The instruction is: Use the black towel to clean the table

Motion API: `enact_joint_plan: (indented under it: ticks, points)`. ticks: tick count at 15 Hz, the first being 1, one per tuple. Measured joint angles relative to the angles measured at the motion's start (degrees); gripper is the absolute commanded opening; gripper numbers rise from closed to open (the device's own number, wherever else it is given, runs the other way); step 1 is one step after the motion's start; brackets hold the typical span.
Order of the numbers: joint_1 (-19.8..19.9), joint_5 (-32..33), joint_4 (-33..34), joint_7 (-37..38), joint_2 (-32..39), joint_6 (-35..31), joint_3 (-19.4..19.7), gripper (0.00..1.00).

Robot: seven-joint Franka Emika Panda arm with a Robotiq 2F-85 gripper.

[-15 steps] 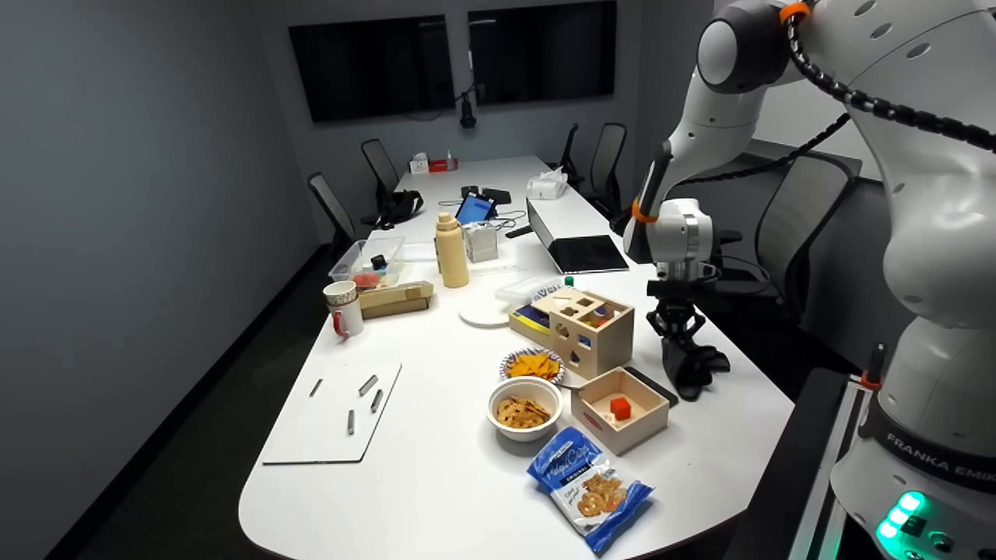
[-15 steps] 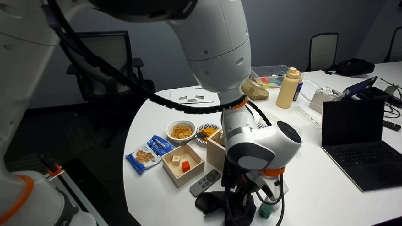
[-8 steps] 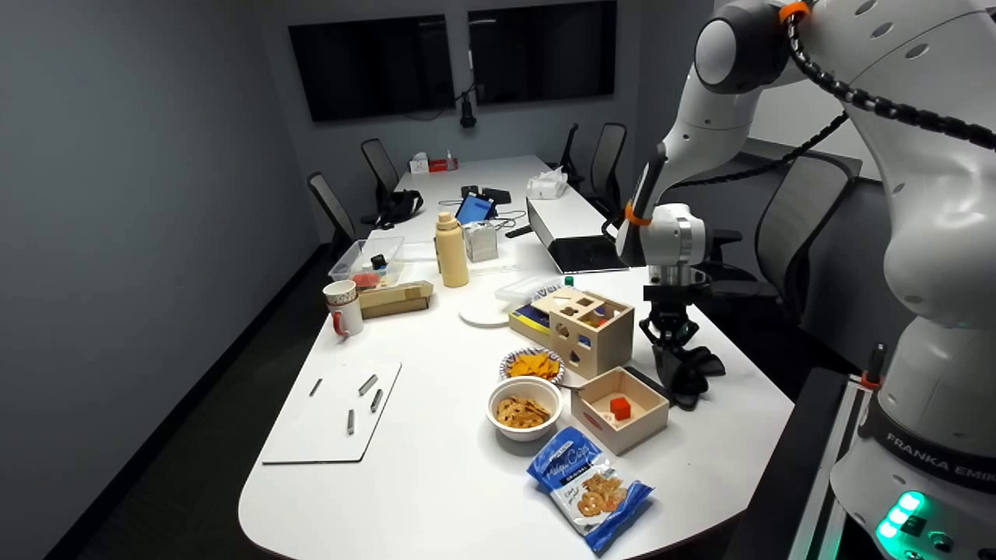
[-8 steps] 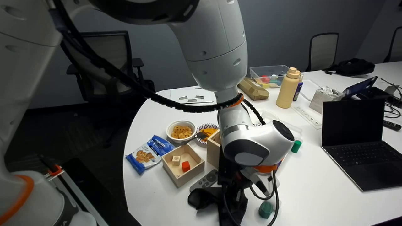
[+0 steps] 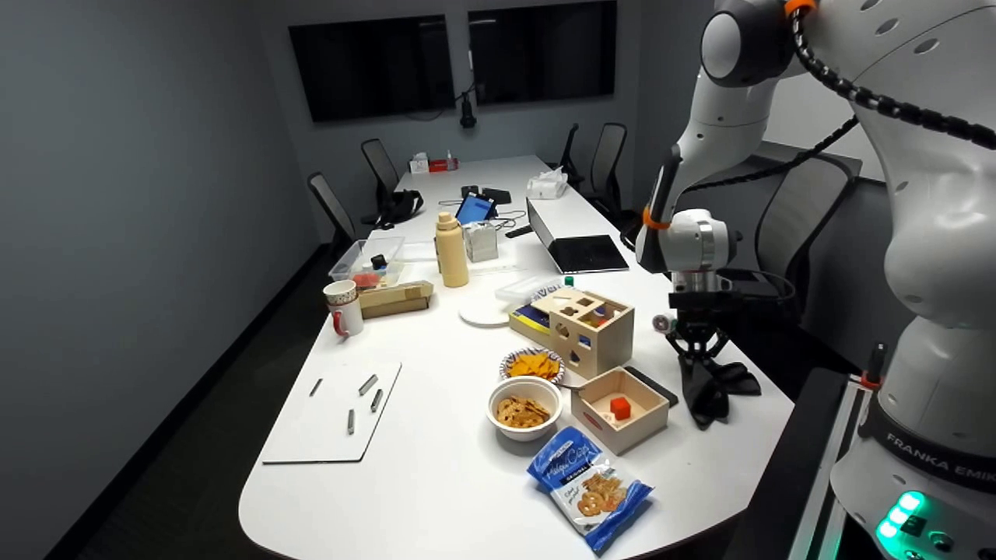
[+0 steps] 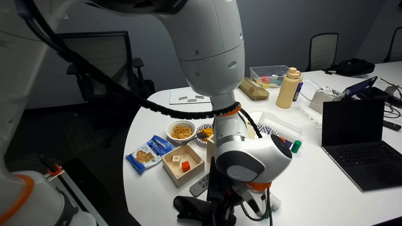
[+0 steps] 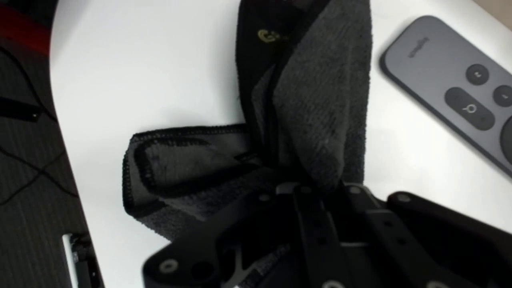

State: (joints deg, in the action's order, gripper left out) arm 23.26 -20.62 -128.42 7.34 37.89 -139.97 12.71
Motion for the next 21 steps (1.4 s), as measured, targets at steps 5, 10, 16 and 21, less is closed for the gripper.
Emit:
enact_joint_plan:
  ticks: [5,10,16,21]
  points:
    - [2.80,-1.05,0.47,0.00,0.19,-0.43,1.45,0.02]
    - [5.01,-3.08,5.11,0.02,1.65,-0.38,0.68,0.02]
    - [5.11,-3.50,10.57,0.06,4.13,-0.08,-1.53,0.02]
    - [4.94,-3.57,10.95,-2.14,4.11,0.34,-4.76,0.02]
